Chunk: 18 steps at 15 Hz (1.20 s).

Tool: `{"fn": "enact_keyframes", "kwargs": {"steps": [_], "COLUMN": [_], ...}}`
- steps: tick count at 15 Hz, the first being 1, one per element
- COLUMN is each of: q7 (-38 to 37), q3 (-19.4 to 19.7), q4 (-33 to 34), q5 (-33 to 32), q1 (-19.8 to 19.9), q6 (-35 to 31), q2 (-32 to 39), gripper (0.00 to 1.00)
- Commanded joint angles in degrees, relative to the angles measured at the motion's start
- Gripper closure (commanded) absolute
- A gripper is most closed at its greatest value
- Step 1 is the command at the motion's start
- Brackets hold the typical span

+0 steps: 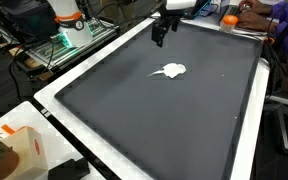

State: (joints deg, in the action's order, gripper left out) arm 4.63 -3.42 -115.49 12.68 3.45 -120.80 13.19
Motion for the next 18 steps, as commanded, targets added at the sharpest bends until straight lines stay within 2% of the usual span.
{"fn": "enact_keyframes", "kwargs": {"steps": [1, 5, 7, 11, 18], "q7": [3.89, 9.41, 12.04, 18.19, 35.69], "q3": [0.66, -0.01, -0.21, -0.60, -1.24], "q4": [-6.49, -12.78, -14.94, -18.46, -21.50], "q5": [3.01, 8.64, 11.17, 17.25, 35.94], "q1": [0.05, 0.13, 0.08, -0.07, -0.65], "q6": [-5.16, -16.78, -20.47, -25.62, -30.15], "q2": [-3.38, -6.54, -7.69, -9.59, -10.67], "gripper": [0.00, 0.00, 0.00, 0.00, 0.00]}}
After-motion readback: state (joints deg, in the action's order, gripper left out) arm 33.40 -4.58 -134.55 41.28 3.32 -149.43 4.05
